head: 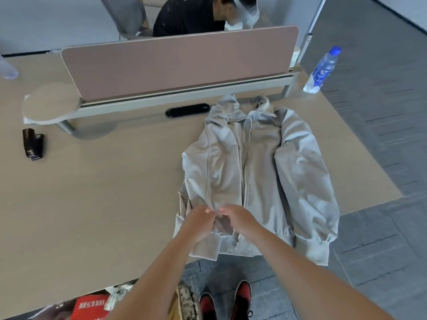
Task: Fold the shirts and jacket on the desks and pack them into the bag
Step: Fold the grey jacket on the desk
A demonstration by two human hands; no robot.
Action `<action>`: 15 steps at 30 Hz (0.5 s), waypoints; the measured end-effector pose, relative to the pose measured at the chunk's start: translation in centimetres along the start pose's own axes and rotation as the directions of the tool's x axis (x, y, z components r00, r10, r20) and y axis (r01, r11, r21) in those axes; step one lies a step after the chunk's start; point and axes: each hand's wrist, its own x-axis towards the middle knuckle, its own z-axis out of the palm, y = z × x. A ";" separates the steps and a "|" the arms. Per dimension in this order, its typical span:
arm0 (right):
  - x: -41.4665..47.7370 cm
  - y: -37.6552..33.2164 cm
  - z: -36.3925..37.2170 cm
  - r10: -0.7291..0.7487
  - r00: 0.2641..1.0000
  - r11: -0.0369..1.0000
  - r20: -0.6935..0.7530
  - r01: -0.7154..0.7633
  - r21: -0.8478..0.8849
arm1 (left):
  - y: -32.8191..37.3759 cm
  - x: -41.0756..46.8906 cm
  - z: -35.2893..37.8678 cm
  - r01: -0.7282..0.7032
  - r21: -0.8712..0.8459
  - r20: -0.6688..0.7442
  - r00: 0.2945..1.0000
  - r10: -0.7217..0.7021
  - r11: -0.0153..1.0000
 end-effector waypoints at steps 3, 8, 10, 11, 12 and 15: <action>-1.2 -0.5 -3.5 -0.083 0.984 0.994 -0.157 0.092 0.053 | 3.0 0.1 0.6 -0.062 -0.073 -0.040 0.997 0.059 0.995; -4.6 0.2 -10.9 -0.120 0.933 0.989 -0.340 0.142 0.040 | 8.5 -0.4 3.6 -0.137 -0.142 0.046 0.988 0.145 0.980; -5.8 1.5 -13.9 -0.105 0.898 0.991 -0.427 0.129 0.026 | 10.4 -0.7 5.2 -0.126 -0.132 0.115 0.983 0.141 0.983; -6.2 2.4 -15.4 -0.088 0.878 0.994 -0.470 0.111 0.022 | 11.1 -0.6 6.2 -0.135 -0.099 0.154 0.977 0.150 0.986; -6.5 3.3 -16.9 -0.072 0.860 0.996 -0.505 0.091 0.014 | 11.9 -0.5 7.3 -0.151 -0.063 0.193 0.968 0.161 0.987; -6.9 6.3 -21.4 -0.040 0.798 0.999 -0.601 0.026 -0.033 | 13.8 0.4 11.3 -0.170 -0.047 0.297 0.939 0.176 0.984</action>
